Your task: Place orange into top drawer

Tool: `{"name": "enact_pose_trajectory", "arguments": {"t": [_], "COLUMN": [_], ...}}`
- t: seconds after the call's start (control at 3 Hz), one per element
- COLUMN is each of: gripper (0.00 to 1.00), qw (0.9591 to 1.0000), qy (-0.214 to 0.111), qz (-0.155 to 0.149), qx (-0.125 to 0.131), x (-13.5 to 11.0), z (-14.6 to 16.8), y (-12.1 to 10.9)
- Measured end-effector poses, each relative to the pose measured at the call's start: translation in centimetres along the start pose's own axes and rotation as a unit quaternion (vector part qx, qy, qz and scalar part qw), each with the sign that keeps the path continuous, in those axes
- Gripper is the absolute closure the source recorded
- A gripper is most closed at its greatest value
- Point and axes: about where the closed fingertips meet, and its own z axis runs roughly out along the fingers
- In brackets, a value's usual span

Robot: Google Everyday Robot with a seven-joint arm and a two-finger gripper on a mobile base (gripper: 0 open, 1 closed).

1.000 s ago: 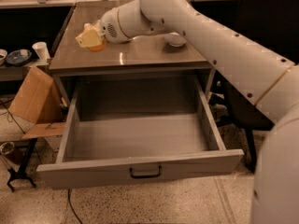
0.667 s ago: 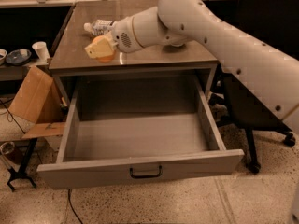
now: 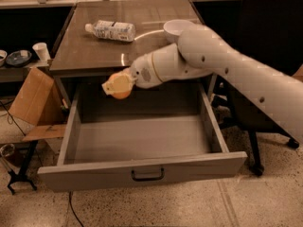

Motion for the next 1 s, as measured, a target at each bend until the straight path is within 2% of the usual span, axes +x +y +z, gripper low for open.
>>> {"name": "enact_pose_trajectory", "arguments": {"t": [0.33,0.67,1.0], "gripper": [1.0,0.98,0.76], "qw": [0.9983,0.9952,0.9947], "qy": [0.001,0.006,0.004], "qz": [0.057,0.097,0.09], "qx": [-0.016,0.004,0.05], "x": [6.4,13.0,14.5], "z": [2.7,6.7,6.6], "y": [0.1,-0.4,-0.9]}}
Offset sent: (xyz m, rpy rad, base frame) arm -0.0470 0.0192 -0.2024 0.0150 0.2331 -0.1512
